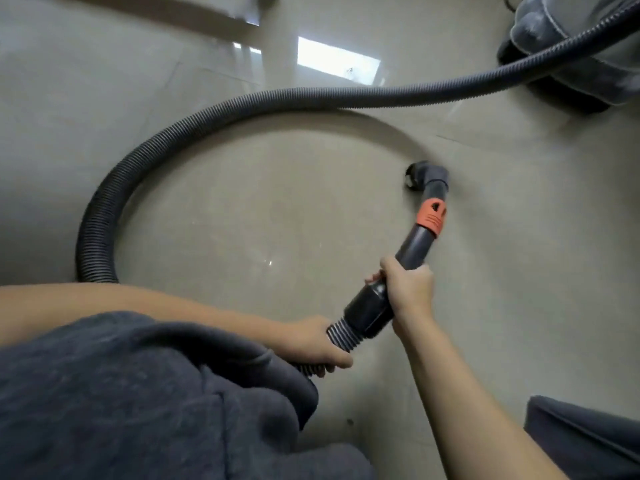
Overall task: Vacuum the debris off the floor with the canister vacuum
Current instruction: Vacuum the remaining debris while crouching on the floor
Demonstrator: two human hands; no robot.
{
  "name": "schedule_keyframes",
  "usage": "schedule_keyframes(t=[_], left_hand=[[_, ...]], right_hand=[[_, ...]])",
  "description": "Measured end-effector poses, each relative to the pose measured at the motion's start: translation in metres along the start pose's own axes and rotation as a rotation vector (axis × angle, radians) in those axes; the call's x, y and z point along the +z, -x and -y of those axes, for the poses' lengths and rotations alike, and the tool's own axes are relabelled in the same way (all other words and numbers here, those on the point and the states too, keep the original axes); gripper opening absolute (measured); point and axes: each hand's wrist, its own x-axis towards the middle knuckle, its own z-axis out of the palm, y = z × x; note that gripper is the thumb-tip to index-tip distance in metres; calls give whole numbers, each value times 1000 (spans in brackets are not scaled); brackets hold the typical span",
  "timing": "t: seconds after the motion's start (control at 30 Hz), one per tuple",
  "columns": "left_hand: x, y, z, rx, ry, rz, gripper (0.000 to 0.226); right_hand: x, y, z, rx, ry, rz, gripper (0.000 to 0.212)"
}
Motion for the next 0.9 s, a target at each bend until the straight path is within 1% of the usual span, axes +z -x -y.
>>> schedule_keyframes(t=[0.07,0.13,0.17,0.2,0.23,0.27,0.3,0.37,0.4,0.43,0.47,0.5,0.53,0.6,0.67,0.73,0.77,0.83,0.9], left_hand=[[-4,3,16,-11,76,-90,17],[-7,3,24,-4,159,-150,18],[-10,2,26,-3,171,-167,18],[-12,1,25,-11,166,-163,19],[-14,1,22,-16,136,-132,20],[-18,0,18,-27,60,-78,21],[-21,-1,12,-41,-59,-6,19],[-28,-5,1,-61,-278,99,13],[-30,-10,-6,-66,-328,136,10],[-32,-16,-13,-70,-350,153,10],[-36,-20,-17,-71,-358,153,11],[-40,-23,-20,-74,-363,148,13],[-45,-22,-20,-79,-362,136,14],[-58,-17,-10,-95,-325,113,16],[-67,-5,1,-134,-260,115,18],[-69,3,7,-160,-208,154,19],[-72,5,6,-166,-203,180,20],[-83,9,-2,-199,-250,252,20],[-97,6,-19,-252,-369,380,19]], right_hand=[[28,1,6,-46,91,233,15],[50,5,19,-61,202,431,15],[57,7,25,-63,251,485,15],[59,7,26,-64,269,484,15],[55,5,23,-56,246,430,15],[46,4,17,-33,178,335,16],[33,4,7,14,66,200,18],[3,11,-15,122,-197,-120,21],[-10,15,-22,168,-313,-281,21],[-18,16,-27,197,-399,-408,21],[-20,14,-28,209,-451,-481,22],[-18,12,-28,217,-457,-505,24],[-11,10,-27,215,-436,-470,27],[7,5,-19,182,-370,-266,31],[25,3,-6,141,-302,-21,25],[35,5,8,108,-226,133,21],[38,7,13,108,-213,148,22],[35,15,13,167,-283,74,23],[30,25,-1,275,-426,-112,26]])
